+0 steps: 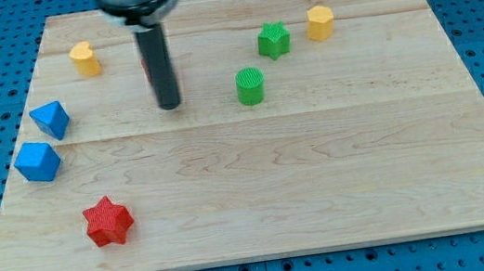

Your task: Push the blue triangle a bit up

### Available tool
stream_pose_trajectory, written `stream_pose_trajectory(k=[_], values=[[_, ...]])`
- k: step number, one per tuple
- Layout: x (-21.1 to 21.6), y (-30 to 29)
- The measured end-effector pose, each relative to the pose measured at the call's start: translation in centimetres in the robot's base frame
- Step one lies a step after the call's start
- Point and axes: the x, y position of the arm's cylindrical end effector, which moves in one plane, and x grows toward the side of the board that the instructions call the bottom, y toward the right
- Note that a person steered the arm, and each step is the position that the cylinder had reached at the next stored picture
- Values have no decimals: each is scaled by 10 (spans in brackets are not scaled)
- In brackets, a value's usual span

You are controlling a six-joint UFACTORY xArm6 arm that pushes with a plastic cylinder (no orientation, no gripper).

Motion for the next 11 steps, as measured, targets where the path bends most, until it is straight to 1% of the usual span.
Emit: stream_pose_trajectory(k=[1,3,4,6,7,8,9,10,11], values=[[2,-67],[13,-80],[31,-80],[33,-148],[33,-160],[31,-160],[21,-170],[-2,-154],[-9,-142]])
